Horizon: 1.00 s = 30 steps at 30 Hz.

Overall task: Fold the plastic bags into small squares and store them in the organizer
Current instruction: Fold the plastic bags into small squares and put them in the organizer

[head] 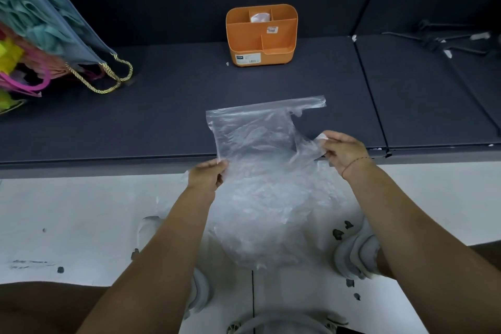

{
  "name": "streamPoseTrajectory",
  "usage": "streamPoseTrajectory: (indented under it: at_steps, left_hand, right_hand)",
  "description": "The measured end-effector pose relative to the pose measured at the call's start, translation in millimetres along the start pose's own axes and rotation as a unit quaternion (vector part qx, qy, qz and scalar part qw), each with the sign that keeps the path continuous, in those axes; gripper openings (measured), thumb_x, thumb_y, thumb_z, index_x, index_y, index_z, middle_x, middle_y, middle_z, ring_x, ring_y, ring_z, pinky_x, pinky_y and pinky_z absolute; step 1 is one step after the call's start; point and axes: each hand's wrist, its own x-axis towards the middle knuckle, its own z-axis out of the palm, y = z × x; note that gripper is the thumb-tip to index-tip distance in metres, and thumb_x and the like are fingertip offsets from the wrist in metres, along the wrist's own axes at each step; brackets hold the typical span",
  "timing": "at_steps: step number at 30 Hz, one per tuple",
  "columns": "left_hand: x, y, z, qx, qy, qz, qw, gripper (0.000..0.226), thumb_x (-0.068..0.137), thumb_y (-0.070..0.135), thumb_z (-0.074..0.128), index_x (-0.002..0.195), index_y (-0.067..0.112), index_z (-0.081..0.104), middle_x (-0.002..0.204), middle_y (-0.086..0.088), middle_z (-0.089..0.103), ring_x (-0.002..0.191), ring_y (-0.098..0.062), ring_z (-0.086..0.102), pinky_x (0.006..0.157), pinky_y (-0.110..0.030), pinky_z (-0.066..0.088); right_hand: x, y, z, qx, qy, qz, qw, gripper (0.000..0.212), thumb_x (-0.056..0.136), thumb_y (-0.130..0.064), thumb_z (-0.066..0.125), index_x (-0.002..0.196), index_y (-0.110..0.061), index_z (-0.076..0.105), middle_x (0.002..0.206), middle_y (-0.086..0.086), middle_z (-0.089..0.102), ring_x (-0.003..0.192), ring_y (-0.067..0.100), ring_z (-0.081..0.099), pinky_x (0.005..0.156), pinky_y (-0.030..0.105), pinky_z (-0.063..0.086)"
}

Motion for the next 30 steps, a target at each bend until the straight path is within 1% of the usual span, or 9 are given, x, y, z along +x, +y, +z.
streamPoseTrajectory:
  at_steps: [2, 4, 7, 10, 14, 17, 22, 25, 30]
  left_hand:
    - [0, 0, -2, -0.048, 0.021, 0.003, 0.999, 0.009, 0.089, 0.006, 0.071, 0.085, 0.012, 0.065, 0.054, 0.004, 0.064, 0.057, -0.01, 0.054, 0.054, -0.015, 0.05]
    - [-1, 0, -4, -0.07, 0.043, 0.003, 0.997, 0.011, 0.087, 0.008, 0.073, 0.084, 0.014, 0.065, 0.071, 0.002, 0.066, 0.067, -0.011, 0.056, 0.062, -0.018, 0.05]
    - [-1, 0, -3, -0.096, 0.054, -0.01, 0.994, 0.01, 0.086, 0.014, 0.075, 0.085, 0.013, 0.065, 0.092, -0.002, 0.067, 0.075, -0.011, 0.059, 0.057, -0.018, 0.049]
    - [-3, -2, -4, -0.078, 0.036, -0.061, 0.994, 0.031, 0.085, 0.035, 0.076, 0.093, 0.009, 0.062, 0.09, -0.006, 0.063, 0.071, -0.014, 0.055, 0.055, -0.02, 0.049]
    - [-7, -14, -6, -0.03, 0.012, -0.072, 0.997, 0.024, 0.088, 0.031, 0.072, 0.097, 0.01, 0.067, 0.077, -0.002, 0.065, 0.064, -0.008, 0.06, 0.047, -0.015, 0.044]
    - [-7, -20, -5, -0.048, 0.047, -0.036, 0.997, 0.018, 0.088, 0.026, 0.074, 0.085, 0.01, 0.067, 0.071, -0.001, 0.063, 0.058, -0.008, 0.053, 0.053, -0.017, 0.044]
    - [-6, -22, -4, -0.034, 0.103, 0.019, 0.994, 0.037, 0.087, 0.026, 0.075, 0.058, 0.013, 0.055, 0.059, 0.0, 0.053, 0.054, -0.013, 0.043, 0.058, -0.022, 0.04]
    - [-6, -21, -4, -0.011, 0.112, 0.027, 0.993, 0.034, 0.09, 0.027, 0.071, 0.063, 0.012, 0.057, 0.065, -0.001, 0.056, 0.057, -0.012, 0.046, 0.062, -0.024, 0.043]
    - [-5, -2, 5, 0.027, 0.033, 0.019, 0.999, 0.029, 0.093, 0.047, 0.062, 0.08, 0.021, 0.061, 0.099, 0.002, 0.062, 0.084, -0.014, 0.061, 0.09, -0.033, 0.054]
  right_hand:
    - [1, -3, -7, 0.053, 0.074, -0.006, 0.996, 0.03, 0.086, 0.009, 0.062, 0.115, -0.001, 0.063, 0.082, 0.006, 0.063, 0.07, 0.012, 0.059, 0.064, 0.016, 0.053]
    - [2, -4, -14, 0.103, 0.117, -0.015, 0.988, 0.031, 0.085, 0.009, 0.064, 0.115, 0.001, 0.063, 0.09, 0.008, 0.066, 0.071, 0.012, 0.061, 0.066, 0.016, 0.053]
    - [1, 0, -18, 0.141, 0.125, -0.004, 0.982, 0.027, 0.086, 0.005, 0.065, 0.112, -0.001, 0.063, 0.088, 0.007, 0.065, 0.073, 0.012, 0.062, 0.065, 0.016, 0.054]
    - [1, 8, -20, 0.039, 0.118, 0.077, 0.989, 0.008, 0.089, -0.019, 0.068, 0.086, -0.012, 0.064, 0.075, 0.001, 0.062, 0.066, 0.01, 0.056, 0.063, 0.02, 0.05]
    - [0, 16, -23, -0.067, 0.121, 0.077, 0.987, 0.034, 0.091, -0.028, 0.064, 0.061, -0.017, 0.055, 0.065, 0.003, 0.054, 0.055, 0.013, 0.044, 0.062, 0.024, 0.041]
    - [-7, 18, -24, -0.003, 0.136, 0.094, 0.986, 0.028, 0.091, -0.026, 0.066, 0.066, -0.016, 0.058, 0.069, 0.002, 0.056, 0.056, 0.009, 0.045, 0.061, 0.019, 0.043]
    - [-8, 28, -28, 0.021, 0.173, 0.123, 0.977, 0.031, 0.093, -0.031, 0.063, 0.066, -0.017, 0.056, 0.065, -0.003, 0.053, 0.053, 0.006, 0.043, 0.053, 0.017, 0.04]
    - [-11, 28, -28, 0.025, 0.19, 0.116, 0.975, 0.03, 0.094, -0.031, 0.061, 0.068, -0.017, 0.056, 0.07, -0.002, 0.055, 0.055, 0.006, 0.045, 0.055, 0.017, 0.042]
    - [-10, 21, -22, -0.014, 0.144, 0.106, 0.984, 0.025, 0.09, -0.041, 0.064, 0.089, -0.017, 0.059, 0.076, 0.002, 0.063, 0.063, 0.01, 0.056, 0.062, 0.023, 0.049]
